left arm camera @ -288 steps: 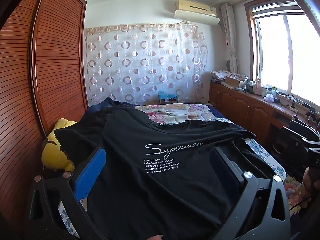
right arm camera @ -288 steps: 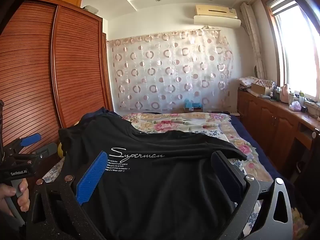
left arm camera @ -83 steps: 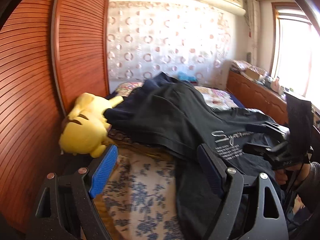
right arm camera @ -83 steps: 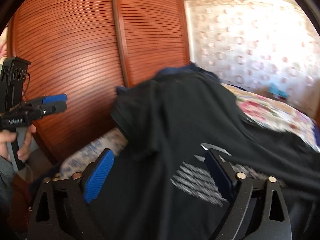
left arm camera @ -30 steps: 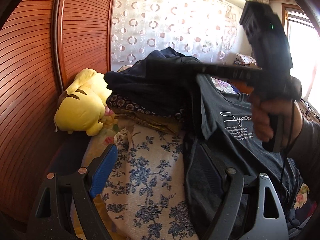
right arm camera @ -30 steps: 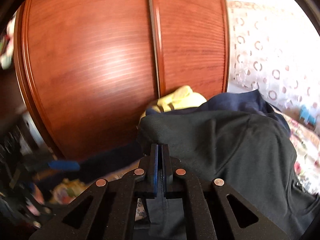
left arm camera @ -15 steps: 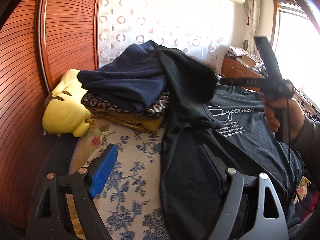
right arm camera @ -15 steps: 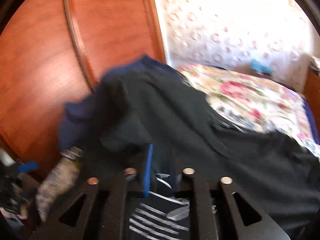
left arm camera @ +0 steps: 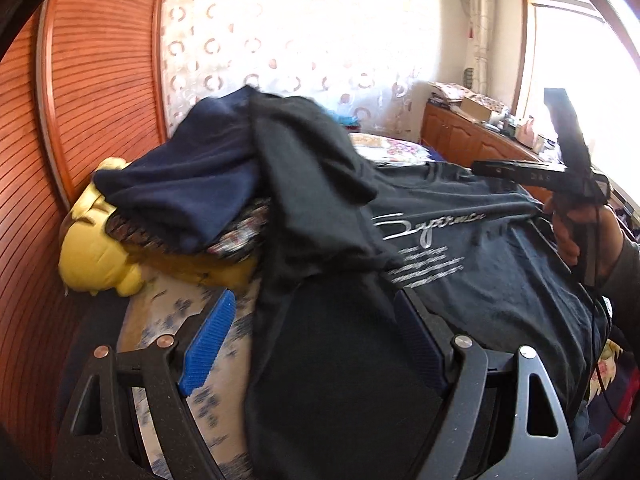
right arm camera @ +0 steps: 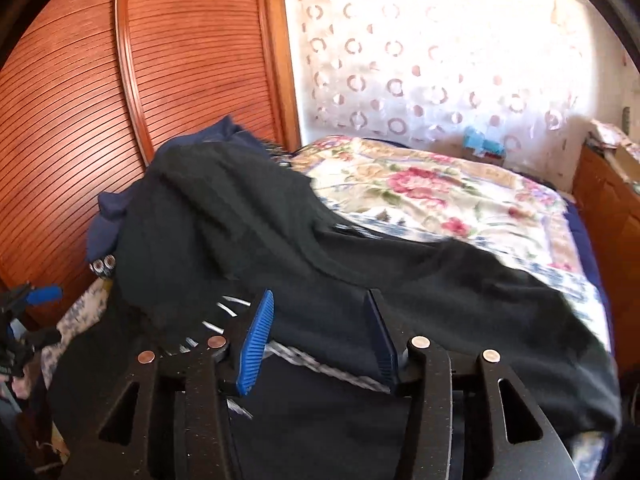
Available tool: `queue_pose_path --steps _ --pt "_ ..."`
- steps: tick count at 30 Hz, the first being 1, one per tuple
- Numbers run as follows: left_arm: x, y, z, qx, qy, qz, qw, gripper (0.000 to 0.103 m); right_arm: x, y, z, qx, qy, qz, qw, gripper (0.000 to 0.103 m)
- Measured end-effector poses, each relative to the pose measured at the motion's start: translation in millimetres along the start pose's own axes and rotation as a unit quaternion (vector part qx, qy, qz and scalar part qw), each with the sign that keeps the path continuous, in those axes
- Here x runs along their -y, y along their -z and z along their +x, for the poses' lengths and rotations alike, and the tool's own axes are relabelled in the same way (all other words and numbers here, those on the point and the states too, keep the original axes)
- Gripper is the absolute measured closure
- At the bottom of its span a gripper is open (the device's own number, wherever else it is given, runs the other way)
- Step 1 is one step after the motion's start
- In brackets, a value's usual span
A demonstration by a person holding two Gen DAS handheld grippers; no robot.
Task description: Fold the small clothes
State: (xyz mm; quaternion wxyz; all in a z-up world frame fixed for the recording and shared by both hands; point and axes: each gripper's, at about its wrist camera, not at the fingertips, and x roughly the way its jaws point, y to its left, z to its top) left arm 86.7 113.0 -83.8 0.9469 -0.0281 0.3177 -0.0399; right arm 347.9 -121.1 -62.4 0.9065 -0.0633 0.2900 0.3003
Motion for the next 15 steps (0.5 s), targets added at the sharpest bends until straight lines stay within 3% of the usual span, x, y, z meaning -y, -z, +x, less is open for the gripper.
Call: queue_pose_path --steps 4,10,15 --pt "30.3 -16.3 21.2 -0.009 0.029 0.020 0.9993 0.021 35.8 20.2 -24.3 0.004 0.026 0.011 1.000 0.038" --pt "86.3 -37.6 62.2 -0.040 0.074 0.058 0.9948 0.021 95.9 46.3 -53.7 -0.014 0.077 0.053 0.996 0.037" --pt "124.2 -46.7 94.4 -0.063 0.086 0.087 0.9905 0.021 142.8 64.1 -74.5 -0.030 0.126 0.091 0.987 0.037"
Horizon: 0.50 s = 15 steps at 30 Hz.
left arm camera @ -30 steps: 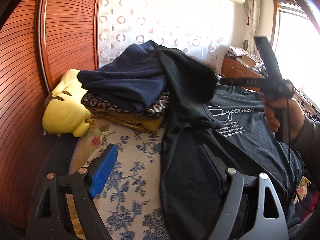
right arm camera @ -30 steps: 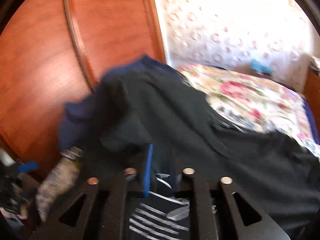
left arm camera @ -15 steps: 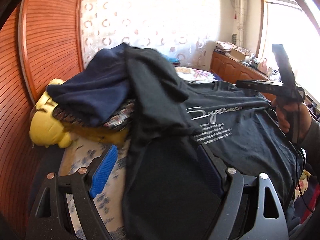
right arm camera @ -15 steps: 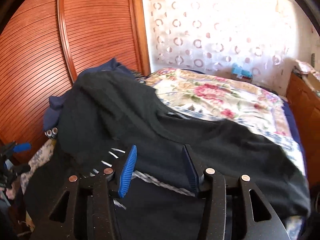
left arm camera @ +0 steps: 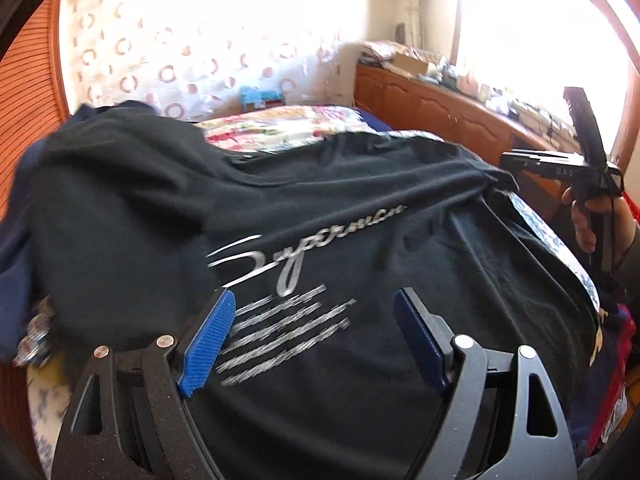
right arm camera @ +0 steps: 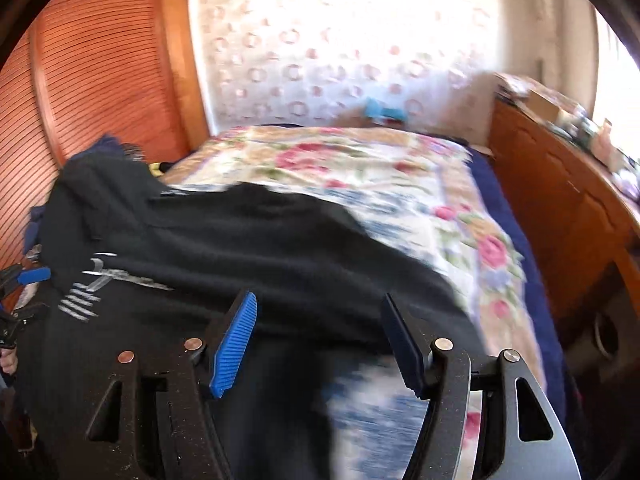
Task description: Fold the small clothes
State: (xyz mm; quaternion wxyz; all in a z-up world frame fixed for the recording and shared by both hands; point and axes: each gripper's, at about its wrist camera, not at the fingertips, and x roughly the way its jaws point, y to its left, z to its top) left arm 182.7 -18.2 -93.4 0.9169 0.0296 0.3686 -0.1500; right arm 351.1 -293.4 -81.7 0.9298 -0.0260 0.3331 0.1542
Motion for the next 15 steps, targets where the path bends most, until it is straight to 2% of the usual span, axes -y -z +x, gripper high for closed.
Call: queue_pose_path --steps 6,7,15 --pt "25.5 -15.1 38.5 -0.039 0.020 0.013 0.9990 0.021 53.7 10.8 22.7 -0.028 0.033 0.061 0.997 0.037" --pt "29.7 -17.3 43.9 -0.045 0.026 0.013 0.9986 0.021 57.6 4.7 14.2 -0.032 0.036 0.068 0.997 0.037" --pt "48.3 -28.1 70.1 -0.073 0.032 0.022 0.9966 0.021 97.8 -3.4 47.0 -0.049 -0.009 0.156 0.987 0.037"
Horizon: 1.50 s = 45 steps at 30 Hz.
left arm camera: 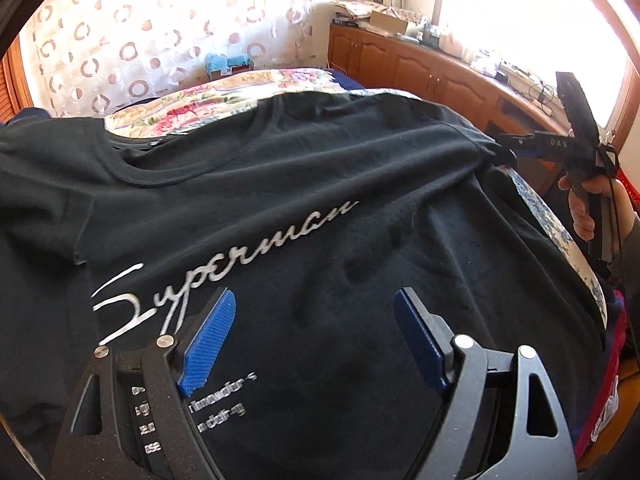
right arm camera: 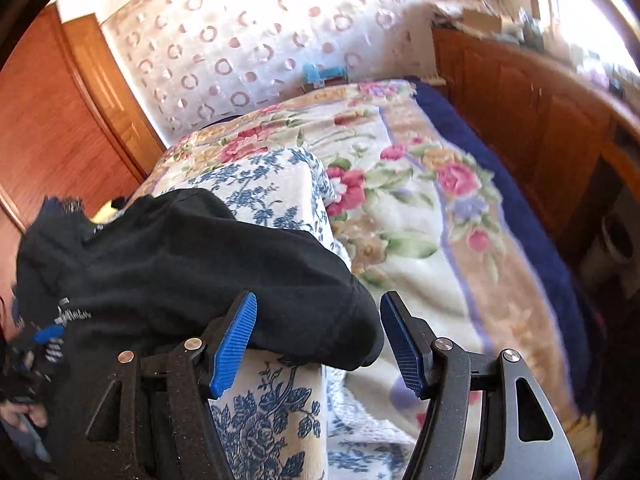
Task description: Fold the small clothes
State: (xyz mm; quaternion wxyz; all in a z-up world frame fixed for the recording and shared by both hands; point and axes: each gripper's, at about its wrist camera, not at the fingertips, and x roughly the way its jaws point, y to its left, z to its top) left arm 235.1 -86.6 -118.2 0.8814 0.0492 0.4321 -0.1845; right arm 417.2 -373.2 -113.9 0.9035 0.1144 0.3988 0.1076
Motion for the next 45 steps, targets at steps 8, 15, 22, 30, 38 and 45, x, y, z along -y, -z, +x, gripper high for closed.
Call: queue_pose_path --steps 8,15,22,30,38,45 --pt "11.9 1.5 8.2 -0.002 -0.021 0.028 0.9994 0.020 16.4 -3.3 14.1 -0.029 -0.038 0.043 0.998 0.037" --pt "13.6 -1.4 14.3 -0.008 -0.020 0.033 0.9992 0.011 10.1 1.0 -6.1 -0.020 -0.039 0.023 0.999 0.071" --pt "13.9 -1.5 13.9 -0.008 -0.021 0.033 0.9992 0.011 -27.3 -14.3 -47.3 0.022 -0.030 -0.063 0.997 0.084" --pt "11.7 1.1 9.7 -0.004 -0.017 0.031 0.9994 0.010 -105.1 -19.8 -89.7 0.040 -0.090 -0.144 0.985 0.080" --pt "-9.3 14.3 -50.9 0.064 0.003 0.003 0.9980 0.010 -128.8 8.0 -90.6 0.044 -0.124 -0.179 0.975 0.041" --pt "-10.9 29.4 -77.4 0.085 -0.001 0.004 0.9964 0.010 -99.2 30.6 -42.0 -0.013 -0.070 -0.155 0.985 0.041"
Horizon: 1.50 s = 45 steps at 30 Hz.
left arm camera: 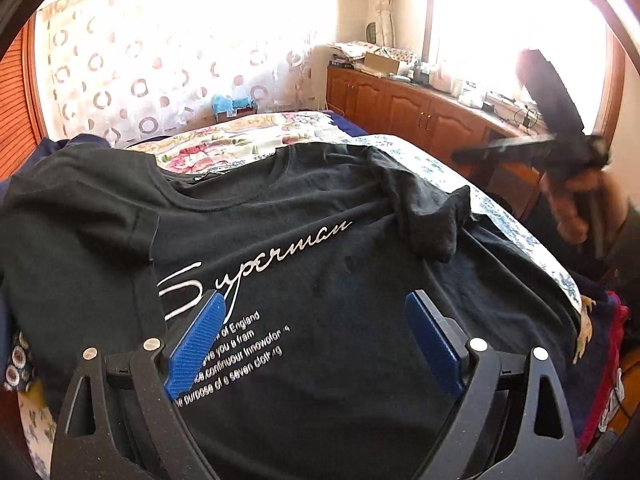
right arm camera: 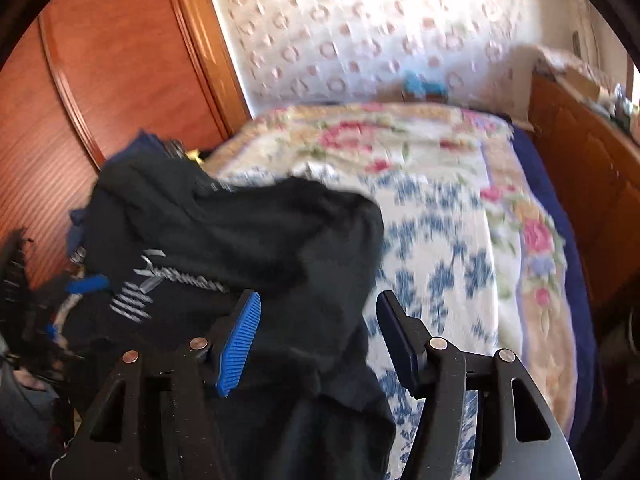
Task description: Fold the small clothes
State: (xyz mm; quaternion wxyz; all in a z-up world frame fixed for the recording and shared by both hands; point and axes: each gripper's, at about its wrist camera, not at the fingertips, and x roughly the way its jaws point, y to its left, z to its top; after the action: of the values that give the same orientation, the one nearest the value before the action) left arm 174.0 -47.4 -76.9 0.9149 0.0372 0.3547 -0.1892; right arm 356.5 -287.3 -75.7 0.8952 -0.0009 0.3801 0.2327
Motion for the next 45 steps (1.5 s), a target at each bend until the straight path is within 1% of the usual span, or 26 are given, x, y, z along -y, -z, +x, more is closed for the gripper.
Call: queue_pose_path --steps 3,7,8,9,10,11,12,13,18,21,22,23,24,26,28,29,30,32,35,36,37,38,42,45 --pt "1.6 5.5 -7.6 0.006 0.001 -0.004 1.0000 0.011 3.5 10.6 19.9 -0.025 -0.006 0.014 1.000 0.041" --pt "9.1 12.8 -18.4 0.012 -0.002 0.010 0.9999 0.010 7.7 19.0 42.7 -0.074 -0.007 0.035 0.997 0.042" --pt "9.8 14.4 -21.6 0.013 -0.002 0.013 0.9998 0.010 7.4 18.8 45.0 -0.080 -0.009 0.038 0.996 0.051" --pt "10.4 15.4 -23.0 0.015 -0.002 0.014 0.9998 0.010 7.7 21.1 46.2 -0.084 -0.014 0.038 0.996 0.056" --pt "10.3 16.3 -24.3 0.016 -0.002 0.013 0.9998 0.010 6.0 20.8 45.9 -0.083 -0.018 0.035 0.996 0.072" --pt "9.4 17.0 -24.8 0.017 -0.002 0.012 0.9998 0.010 3.6 19.9 44.8 -0.078 -0.018 0.028 0.996 0.090" --pt "8.0 17.7 -25.1 0.018 -0.002 0.008 0.9998 0.010 -3.3 13.5 45.3 -0.072 -0.015 0.019 0.997 0.092" --pt "7.3 17.9 -24.9 0.019 -0.002 0.006 0.9998 0.010 -8.2 5.2 45.3 -0.064 -0.013 0.007 0.998 0.092" --pt "0.5 22.2 -22.0 0.016 -0.004 -0.006 0.9999 0.010 -26.2 -6.0 28.2 -0.026 -0.005 -0.028 0.999 0.092" --pt "-2.6 26.4 -22.1 0.013 -0.004 -0.011 0.9999 0.010 -31.7 -12.8 32.2 -0.023 -0.008 -0.034 0.999 0.092" --pt "-3.6 27.4 -22.1 0.013 -0.004 -0.011 0.9998 0.010 -33.2 -13.9 35.7 -0.024 -0.004 -0.036 0.999 0.087" --pt "-4.1 28.4 -22.5 0.012 -0.005 -0.012 0.9998 0.010 -33.6 -16.9 38.3 -0.028 0.003 -0.036 0.999 0.077" --pt "-4.8 29.1 -23.1 0.012 -0.005 -0.012 0.9998 0.010 -32.7 -17.1 41.6 -0.032 0.008 -0.035 0.999 0.075" --pt "-6.0 31.0 -25.4 0.012 -0.006 -0.012 0.9998 0.010 -32.0 -18.1 51.2 -0.042 0.003 -0.027 0.999 0.075" --pt "-7.9 31.7 -26.2 0.013 -0.007 -0.014 0.9998 0.010 -32.9 -19.4 57.8 -0.045 0.007 -0.024 0.999 0.076" --pt "-9.0 32.3 -26.9 0.013 -0.007 -0.015 0.9998 0.010 -33.3 -19.8 60.6 -0.047 0.005 -0.025 0.999 0.088" --pt "-10.0 33.2 -27.9 0.013 -0.008 -0.017 0.9997 0.010 -34.2 -21.5 62.9 -0.049 0.004 -0.026 0.998 0.092" --pt "-11.5 35.3 -29.8 0.013 -0.009 -0.020 0.9997 0.010 -39.3 -23.5 66.8 -0.052 0.010 -0.034 0.998 0.092" --pt "-14.8 37.7 -30.7 0.014 -0.007 -0.025 0.9996 0.010 -47.0 -31.4 57.8 -0.039 0.027 -0.037 0.998 0.092" --pt "-15.3 38.3 -30.5 0.014 -0.006 -0.026 0.9996 0.010 -45.2 -32.0 56.9 -0.039 0.036 -0.035 0.998 0.089" --pt "-15.1 38.9 -30.5 0.014 -0.006 -0.026 0.9995 0.010 -45.3 -31.3 55.1 -0.038 0.048 -0.033 0.998 0.081" --pt "-14.8 39.6 -31.2 0.013 -0.005 -0.026 0.9996 0.010 -42.8 -30.6 55.4 -0.038 0.057 -0.032 0.997 0.080" --pt "-13.0 42.2 -32.3 0.013 0.000 -0.025 0.9996 0.010 -34.2 -23.8 54.4 -0.039 0.057 -0.014 0.998 0.080" --pt "-10.9 43.8 -31.3 0.011 0.002 -0.023 0.9997 0.010 -33.9 -15.3 46.8 -0.037 0.047 -0.015 0.998 0.080"
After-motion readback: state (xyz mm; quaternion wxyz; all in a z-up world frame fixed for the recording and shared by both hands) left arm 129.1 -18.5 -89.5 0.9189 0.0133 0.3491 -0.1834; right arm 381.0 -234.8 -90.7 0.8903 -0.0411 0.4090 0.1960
